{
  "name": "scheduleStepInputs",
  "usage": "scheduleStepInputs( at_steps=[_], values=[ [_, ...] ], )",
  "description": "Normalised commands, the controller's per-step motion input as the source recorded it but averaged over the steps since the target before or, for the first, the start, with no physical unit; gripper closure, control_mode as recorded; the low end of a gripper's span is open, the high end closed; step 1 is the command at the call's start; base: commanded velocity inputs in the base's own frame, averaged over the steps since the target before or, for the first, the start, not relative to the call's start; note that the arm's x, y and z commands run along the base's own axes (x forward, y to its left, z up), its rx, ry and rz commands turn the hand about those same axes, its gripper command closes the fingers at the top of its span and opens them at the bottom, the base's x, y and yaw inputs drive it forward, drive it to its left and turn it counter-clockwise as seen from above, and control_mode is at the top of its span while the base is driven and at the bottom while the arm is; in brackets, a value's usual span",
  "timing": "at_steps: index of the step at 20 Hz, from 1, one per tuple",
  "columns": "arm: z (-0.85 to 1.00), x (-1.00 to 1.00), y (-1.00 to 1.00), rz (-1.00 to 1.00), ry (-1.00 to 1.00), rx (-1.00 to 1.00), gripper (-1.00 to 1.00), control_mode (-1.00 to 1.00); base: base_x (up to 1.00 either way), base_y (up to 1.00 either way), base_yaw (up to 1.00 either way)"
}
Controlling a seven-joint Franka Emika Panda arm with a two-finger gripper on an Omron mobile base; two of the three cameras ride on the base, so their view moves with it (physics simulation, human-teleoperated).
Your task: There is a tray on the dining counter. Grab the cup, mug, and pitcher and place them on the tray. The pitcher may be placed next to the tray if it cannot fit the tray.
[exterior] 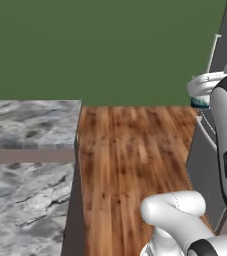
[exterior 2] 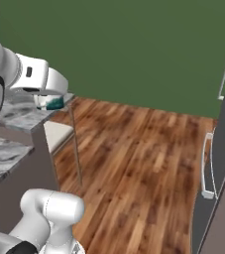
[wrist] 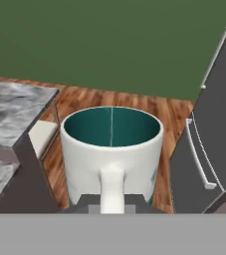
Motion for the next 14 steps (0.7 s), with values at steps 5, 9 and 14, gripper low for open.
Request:
scheduleStepInputs(
  at_steps=[5,9,14],
  values=[
    [0.0,0.0,0.0,0.0,0.0,0.0,1.0,1.0,0.97,-0.22,-0.02],
    [0.0,0.0,0.0,0.0,0.0,0.0,1.0,1.0,1.0,-0.27,-0.01],
    [0.0,0.0,0.0,0.0,0.0,0.0,1.0,1.0,0.99,-0.3,0.0]
  ],
)
